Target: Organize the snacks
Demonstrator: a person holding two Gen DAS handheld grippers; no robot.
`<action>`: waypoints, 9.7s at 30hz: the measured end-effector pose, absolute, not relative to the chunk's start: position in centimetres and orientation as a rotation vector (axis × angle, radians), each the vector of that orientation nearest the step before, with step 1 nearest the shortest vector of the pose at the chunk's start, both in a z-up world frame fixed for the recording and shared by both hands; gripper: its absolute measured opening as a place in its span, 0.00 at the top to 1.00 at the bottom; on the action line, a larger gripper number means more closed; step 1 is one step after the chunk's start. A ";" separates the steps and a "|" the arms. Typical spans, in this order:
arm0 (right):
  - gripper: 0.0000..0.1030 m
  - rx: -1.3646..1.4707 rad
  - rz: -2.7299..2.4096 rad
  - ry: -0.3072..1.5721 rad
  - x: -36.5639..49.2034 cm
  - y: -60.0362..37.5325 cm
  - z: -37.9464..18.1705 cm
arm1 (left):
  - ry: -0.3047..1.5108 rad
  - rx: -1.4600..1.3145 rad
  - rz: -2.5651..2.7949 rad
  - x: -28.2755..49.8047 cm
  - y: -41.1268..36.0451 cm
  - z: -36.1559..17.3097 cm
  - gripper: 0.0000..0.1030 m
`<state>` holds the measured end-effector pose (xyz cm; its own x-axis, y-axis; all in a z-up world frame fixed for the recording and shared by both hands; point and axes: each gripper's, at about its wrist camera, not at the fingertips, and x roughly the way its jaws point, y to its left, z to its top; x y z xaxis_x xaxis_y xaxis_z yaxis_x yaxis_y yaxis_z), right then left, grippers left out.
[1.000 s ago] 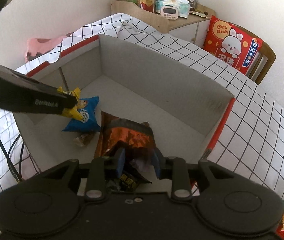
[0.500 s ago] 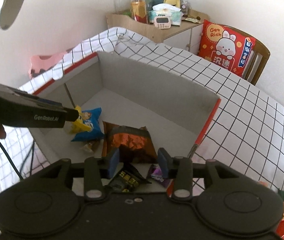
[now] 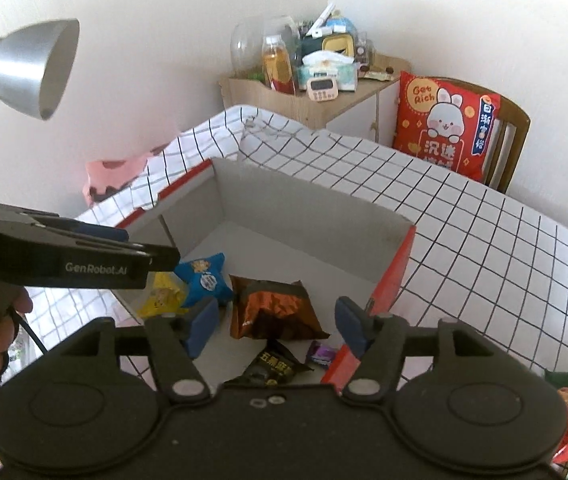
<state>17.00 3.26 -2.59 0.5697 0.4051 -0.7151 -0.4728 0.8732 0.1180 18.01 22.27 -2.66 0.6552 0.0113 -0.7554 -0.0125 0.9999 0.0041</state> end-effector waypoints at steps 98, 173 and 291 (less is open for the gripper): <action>0.91 -0.068 0.278 0.992 7.9 -18.1 -13.5 | 1.076 0.167 -0.323 19.5 -2.5 -14.8 0.70; 0.89 -0.087 0.489 0.907 20.3 4.1 -5.8 | 1.034 -0.027 0.095 22.7 24.6 -6.4 0.70; 0.10 0.017 0.108 0.997 14.5 -27.7 -13.7 | 1.340 -0.529 0.131 29.1 -4.0 -17.1 0.29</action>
<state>14.47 -27.68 -13.68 0.5376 0.0984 -0.8374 -0.0825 0.9945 0.0638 29.09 -3.96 -17.07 0.2412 -0.2071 -0.9481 -0.3863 0.8757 -0.2895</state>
